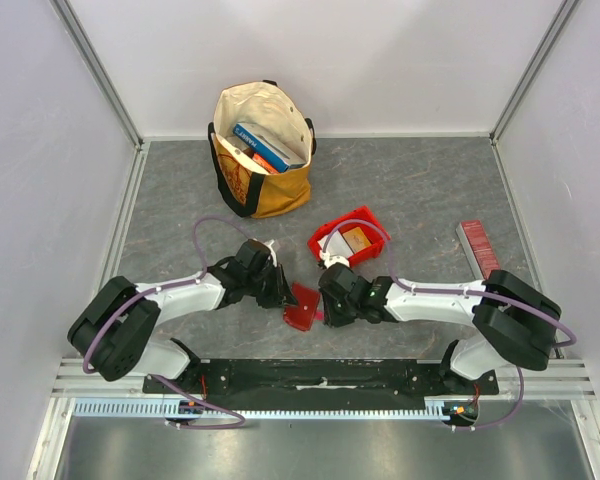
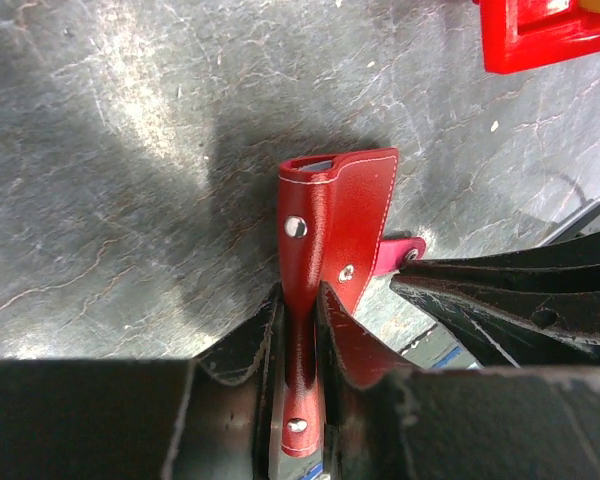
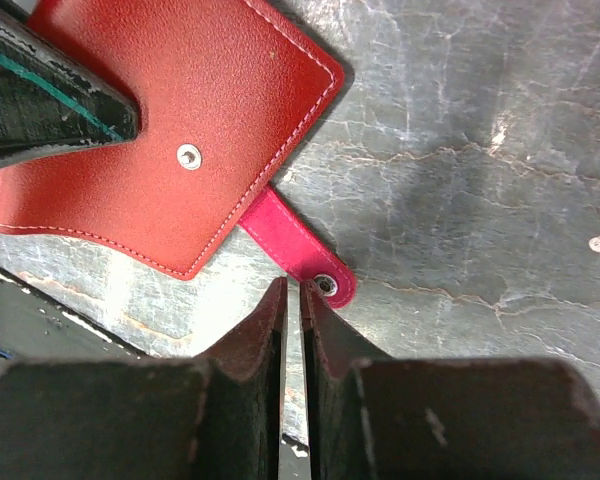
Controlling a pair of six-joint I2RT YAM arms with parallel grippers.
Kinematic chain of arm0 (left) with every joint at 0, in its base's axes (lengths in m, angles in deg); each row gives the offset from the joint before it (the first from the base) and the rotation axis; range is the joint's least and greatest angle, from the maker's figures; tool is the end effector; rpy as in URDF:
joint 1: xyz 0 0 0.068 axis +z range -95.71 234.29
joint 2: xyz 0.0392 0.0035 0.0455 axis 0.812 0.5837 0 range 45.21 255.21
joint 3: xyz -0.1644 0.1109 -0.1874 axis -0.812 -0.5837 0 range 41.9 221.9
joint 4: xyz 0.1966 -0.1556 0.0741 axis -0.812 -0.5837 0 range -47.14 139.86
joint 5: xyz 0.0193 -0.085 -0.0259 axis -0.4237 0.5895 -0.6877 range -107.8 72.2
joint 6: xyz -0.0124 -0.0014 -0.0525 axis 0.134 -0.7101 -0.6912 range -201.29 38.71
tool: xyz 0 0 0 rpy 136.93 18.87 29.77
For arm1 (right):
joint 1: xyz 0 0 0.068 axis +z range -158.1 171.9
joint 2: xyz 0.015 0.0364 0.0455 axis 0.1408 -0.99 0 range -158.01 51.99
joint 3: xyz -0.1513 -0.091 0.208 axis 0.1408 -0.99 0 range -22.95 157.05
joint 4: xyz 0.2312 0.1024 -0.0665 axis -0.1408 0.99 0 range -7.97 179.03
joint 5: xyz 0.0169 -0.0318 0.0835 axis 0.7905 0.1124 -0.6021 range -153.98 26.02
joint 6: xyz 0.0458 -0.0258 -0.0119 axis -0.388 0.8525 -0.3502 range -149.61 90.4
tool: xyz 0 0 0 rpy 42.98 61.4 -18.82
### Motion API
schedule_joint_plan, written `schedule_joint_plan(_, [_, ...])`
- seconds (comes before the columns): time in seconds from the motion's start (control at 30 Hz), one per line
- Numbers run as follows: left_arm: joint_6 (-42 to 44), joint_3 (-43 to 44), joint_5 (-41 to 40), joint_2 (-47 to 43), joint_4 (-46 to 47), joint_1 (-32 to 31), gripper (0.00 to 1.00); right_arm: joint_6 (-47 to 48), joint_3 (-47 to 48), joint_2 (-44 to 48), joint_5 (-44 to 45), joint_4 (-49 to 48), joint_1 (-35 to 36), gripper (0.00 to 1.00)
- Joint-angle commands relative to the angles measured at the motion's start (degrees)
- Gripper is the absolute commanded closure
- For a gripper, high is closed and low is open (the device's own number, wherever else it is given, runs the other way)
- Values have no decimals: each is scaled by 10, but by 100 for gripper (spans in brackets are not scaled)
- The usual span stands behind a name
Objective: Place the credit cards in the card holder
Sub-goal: Place the card holder at the center of the board.
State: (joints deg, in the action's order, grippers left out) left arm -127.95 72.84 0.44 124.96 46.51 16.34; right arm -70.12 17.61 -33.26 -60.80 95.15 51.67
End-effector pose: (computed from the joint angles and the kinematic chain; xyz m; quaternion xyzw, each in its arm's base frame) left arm 0.1869 -0.1599 0.1433 -0.0196 0.9352 -0.3264 0.1359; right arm 0.1390 0.2348 0.1542 -0.1530 0.9482 0.1956 0.1980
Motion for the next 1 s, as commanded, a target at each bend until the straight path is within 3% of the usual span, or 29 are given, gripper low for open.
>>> schedule_joint_plan(0.0, [-13, -12, -4, -8, 9, 2, 78, -3, -22, -2, 7, -4, -1, 84])
schedule_joint_plan(0.1, [-14, -19, 4, -12, 11, 2, 75, 9, -19, -13, 29, 29, -4, 84])
schedule_joint_plan(0.27, [-14, -34, 4, -40, -5, 2, 54, 32, 8, 19, 63, 88, -7, 84])
schedule_joint_plan(0.4, [1, -24, -16, -74, -41, 2, 38, 70, 36, 103, 37, 88, -25, 72])
schedule_joint_plan(0.43, [5, -18, -20, -81, -48, 2, 36, 79, 49, 118, 33, 90, -30, 65])
schedule_joint_plan(0.5, [12, -1, -24, -91, -61, 2, 31, 95, 76, 140, 42, 99, -44, 37])
schedule_joint_plan(0.57, [21, 24, -25, -96, -63, 2, 19, 114, 99, 156, 65, 100, -62, 17])
schedule_joint_plan(0.6, [27, 38, -29, -95, -67, 3, 13, 119, 109, 163, 87, 100, -74, 2])
schedule_joint_plan(0.7, [45, 82, -35, -76, -66, 11, 11, 130, 143, 158, 110, 89, -132, 2])
schedule_joint_plan(0.83, [57, 133, -28, -33, -46, 19, 12, 162, 211, 90, 39, 90, -220, 2])
schedule_joint_plan(0.9, [51, 148, -29, -11, -30, 24, 19, 172, 243, 42, -18, 97, -254, 2])
schedule_joint_plan(0.97, [43, 158, -25, 9, -20, 29, 27, 177, 264, 5, -27, 101, -272, 12])
